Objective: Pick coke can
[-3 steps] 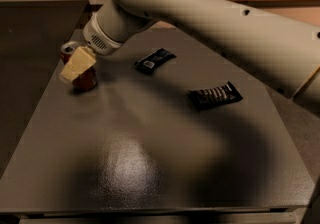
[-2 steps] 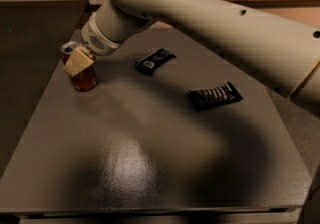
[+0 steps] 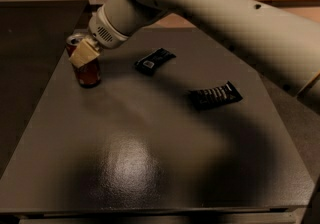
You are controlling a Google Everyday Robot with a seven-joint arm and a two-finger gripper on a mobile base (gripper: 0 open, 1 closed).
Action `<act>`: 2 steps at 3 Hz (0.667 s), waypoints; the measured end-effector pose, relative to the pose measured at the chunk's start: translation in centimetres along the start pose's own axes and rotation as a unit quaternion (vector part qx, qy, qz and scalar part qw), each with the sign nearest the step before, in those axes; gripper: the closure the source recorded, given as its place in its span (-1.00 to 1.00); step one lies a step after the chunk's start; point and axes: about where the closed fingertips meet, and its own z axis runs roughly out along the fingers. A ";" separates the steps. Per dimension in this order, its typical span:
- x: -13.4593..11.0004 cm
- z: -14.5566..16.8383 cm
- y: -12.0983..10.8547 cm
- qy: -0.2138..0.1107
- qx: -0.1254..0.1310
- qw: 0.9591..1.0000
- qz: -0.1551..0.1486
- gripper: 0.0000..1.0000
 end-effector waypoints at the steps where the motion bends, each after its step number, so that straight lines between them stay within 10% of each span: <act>1: -1.4 -3.1 -0.1 -0.010 -0.012 1.000 -0.018 1.00; 2: -3.1 -6.1 0.1 -0.007 -0.020 0.999 -0.048 1.00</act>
Offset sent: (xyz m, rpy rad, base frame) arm -0.0108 -0.0407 0.1052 -0.0178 -0.0864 0.1519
